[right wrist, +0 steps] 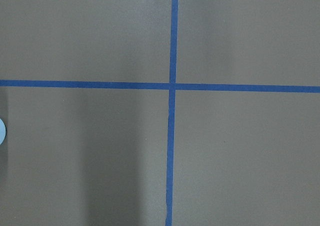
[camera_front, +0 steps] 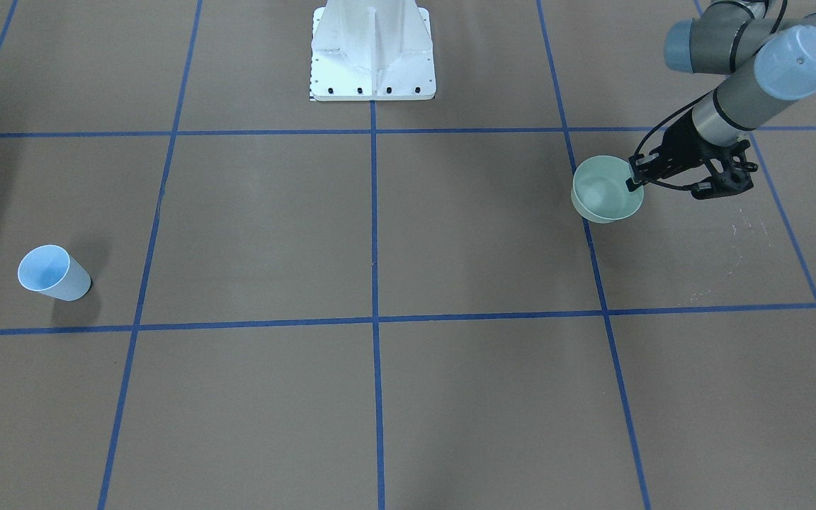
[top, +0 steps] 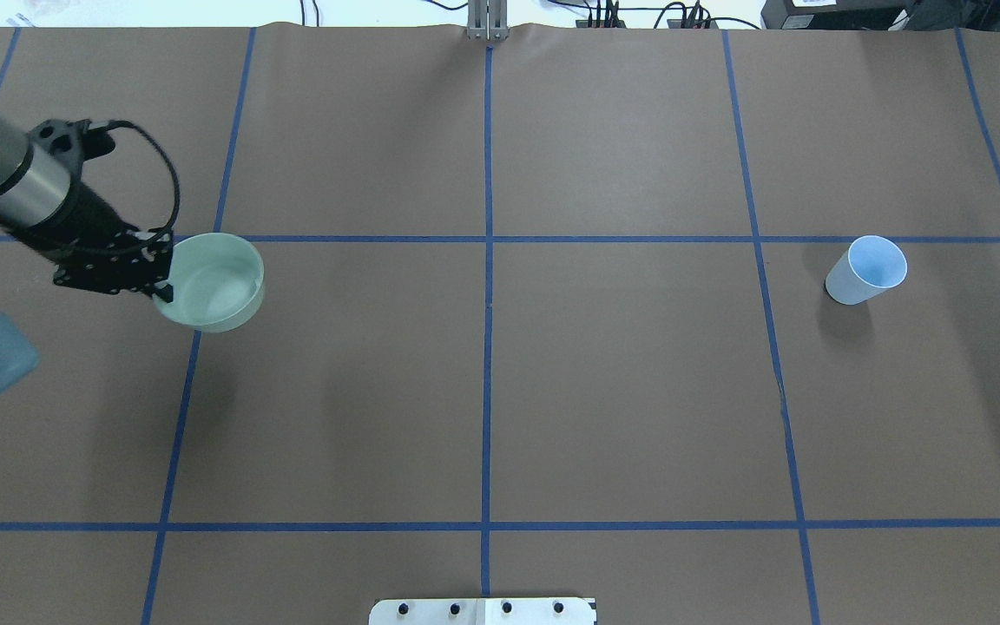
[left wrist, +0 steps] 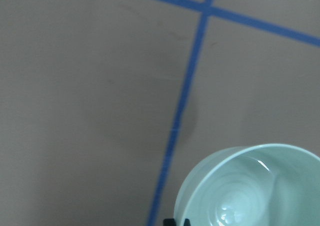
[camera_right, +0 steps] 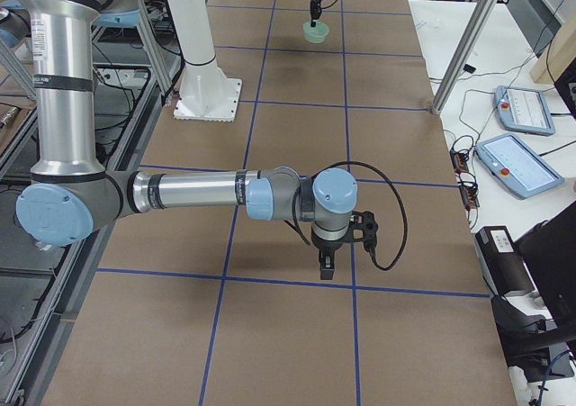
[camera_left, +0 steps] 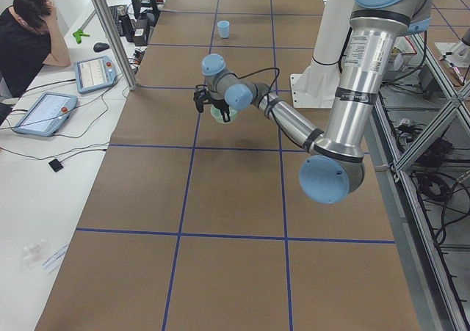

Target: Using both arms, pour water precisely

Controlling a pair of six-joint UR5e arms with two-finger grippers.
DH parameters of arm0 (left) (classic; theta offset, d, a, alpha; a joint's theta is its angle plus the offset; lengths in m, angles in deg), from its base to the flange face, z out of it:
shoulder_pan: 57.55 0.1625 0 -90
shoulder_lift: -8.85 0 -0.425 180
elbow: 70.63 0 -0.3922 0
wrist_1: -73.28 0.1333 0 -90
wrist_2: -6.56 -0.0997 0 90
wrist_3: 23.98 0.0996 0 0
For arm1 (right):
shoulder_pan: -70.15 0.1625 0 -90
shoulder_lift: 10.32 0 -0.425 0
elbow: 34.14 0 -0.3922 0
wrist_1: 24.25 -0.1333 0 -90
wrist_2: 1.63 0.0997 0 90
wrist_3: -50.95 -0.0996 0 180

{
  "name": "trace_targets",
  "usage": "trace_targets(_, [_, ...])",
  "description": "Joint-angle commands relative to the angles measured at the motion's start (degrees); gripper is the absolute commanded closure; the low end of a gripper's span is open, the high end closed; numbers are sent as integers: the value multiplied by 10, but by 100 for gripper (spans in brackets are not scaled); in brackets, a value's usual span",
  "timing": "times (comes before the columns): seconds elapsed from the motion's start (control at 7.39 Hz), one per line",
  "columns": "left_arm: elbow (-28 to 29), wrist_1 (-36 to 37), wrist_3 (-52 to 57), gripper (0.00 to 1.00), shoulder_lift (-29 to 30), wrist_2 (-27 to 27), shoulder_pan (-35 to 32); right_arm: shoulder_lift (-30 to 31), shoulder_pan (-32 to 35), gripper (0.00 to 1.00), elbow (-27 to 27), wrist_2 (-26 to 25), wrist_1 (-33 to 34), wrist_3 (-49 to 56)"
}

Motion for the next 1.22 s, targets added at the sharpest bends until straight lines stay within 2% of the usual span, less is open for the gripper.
trace_targets(0.0, [65, 89, -119, 100, 185, -1, 38, 2, 0, 0, -4, 0, -1, -1])
trace_targets(0.27, [196, 55, -212, 100, 311, -66, 103, 0, 0, 0, -4, -1, 0, -1])
trace_targets(0.41, [253, -26, -248, 100, 318, -97, 124, -1, 0, 0, -4, -1, -1, 0])
trace_targets(0.54, [329, -120, -265, 100, 320, -98, 128, -1, 0, 0, -4, -1, -1, -1])
trace_targets(0.68, [365, -173, -279, 100, 319, -108, 135, -1, 0, 0, -7, 1, -1, -1])
trace_targets(1.08, [372, -179, -280, 100, 316, -149, 179, -1, 0, 0, -9, -2, -1, -1])
